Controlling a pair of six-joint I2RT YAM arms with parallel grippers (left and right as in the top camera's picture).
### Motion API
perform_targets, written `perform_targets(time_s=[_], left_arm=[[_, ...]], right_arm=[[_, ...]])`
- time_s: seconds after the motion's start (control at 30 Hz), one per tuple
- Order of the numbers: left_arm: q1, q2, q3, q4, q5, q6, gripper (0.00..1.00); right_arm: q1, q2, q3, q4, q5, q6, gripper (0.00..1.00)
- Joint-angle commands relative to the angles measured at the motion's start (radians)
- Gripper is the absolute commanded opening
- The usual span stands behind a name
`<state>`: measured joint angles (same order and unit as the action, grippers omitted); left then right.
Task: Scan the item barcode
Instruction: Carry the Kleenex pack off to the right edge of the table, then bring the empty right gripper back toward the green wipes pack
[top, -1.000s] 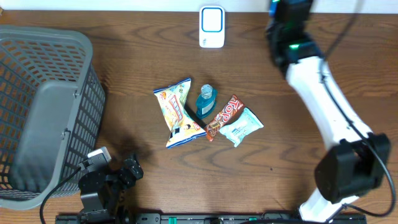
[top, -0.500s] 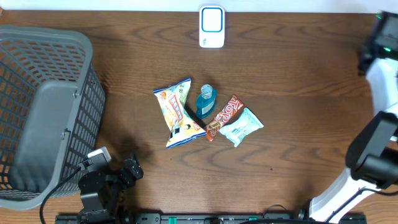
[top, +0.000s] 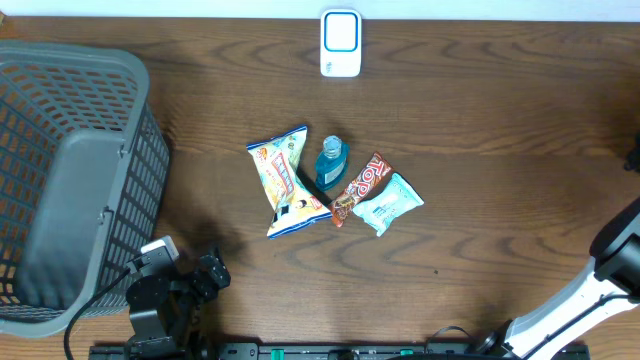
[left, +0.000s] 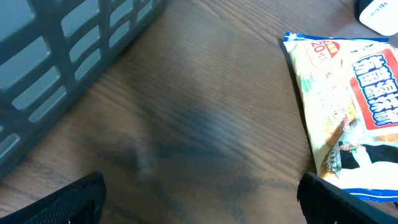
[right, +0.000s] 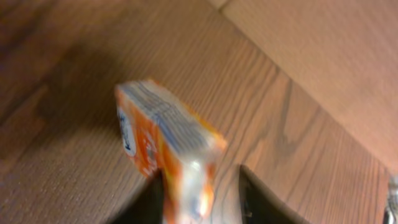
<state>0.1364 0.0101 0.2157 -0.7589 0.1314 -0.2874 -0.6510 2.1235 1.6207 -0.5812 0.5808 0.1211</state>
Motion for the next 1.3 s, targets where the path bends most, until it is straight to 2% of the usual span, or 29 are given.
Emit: perform_targets(time_s=[0.0,0.03,0.1,0.13,0.27,0.5,0.7,0.77,0.87,1.03,1.27], left_arm=[[0.002,-0.006,0.009,-0.001,-0.006,0.009,0.98],[0.002,-0.006,0.009,-0.001,-0.006,0.009,0.98],[0.002,-0.006,0.009,-0.001,-0.006,0.009,0.98],[0.002,-0.006,0.008,-0.001,-0.006,0.009,0.98],[0.002,-0.006,0.009,-0.001,-0.006,0.009,0.98],[0.002,-0.006,0.008,-0.001,-0.006,0.009,0.98],[0.002,-0.006,0.009,-0.001,-0.006,0.009,0.98],[0.002,-0.006,0.009,-0.001,-0.006,0.009,0.98],[0.002,-0.006,0.009,-0.001,-0.006,0.009,0.98],[0.002,-0.006,0.009,-0.001,-0.006,0.009,0.98],[0.002,-0.006,0.008,-0.002,-0.006,0.009,0.98]], right_arm=[[-0.01,-0.084,0.002,-0.007,-0.136,0.014,0.61],[-0.007,-0.101,0.002,-0.01,-0.194,0.02,0.74],[0.0,-0.14,0.002,-0.01,-0.301,0.057,0.86],[0.005,-0.16,0.002,-0.01,-0.347,0.079,0.99],[0.03,-0.265,0.002,-0.016,-0.566,0.183,0.99],[0.113,-0.444,0.002,-0.09,-1.071,0.357,0.99],[0.21,-0.493,0.002,-0.185,-1.259,0.558,0.99],[0.246,-0.492,0.001,-0.245,-1.322,0.549,0.99],[0.31,-0.492,0.001,-0.369,-1.285,0.49,0.93],[0.468,-0.485,-0.001,-0.627,-1.03,0.533,0.88],[0.725,-0.485,-0.099,-0.683,-0.805,0.622,0.84]])
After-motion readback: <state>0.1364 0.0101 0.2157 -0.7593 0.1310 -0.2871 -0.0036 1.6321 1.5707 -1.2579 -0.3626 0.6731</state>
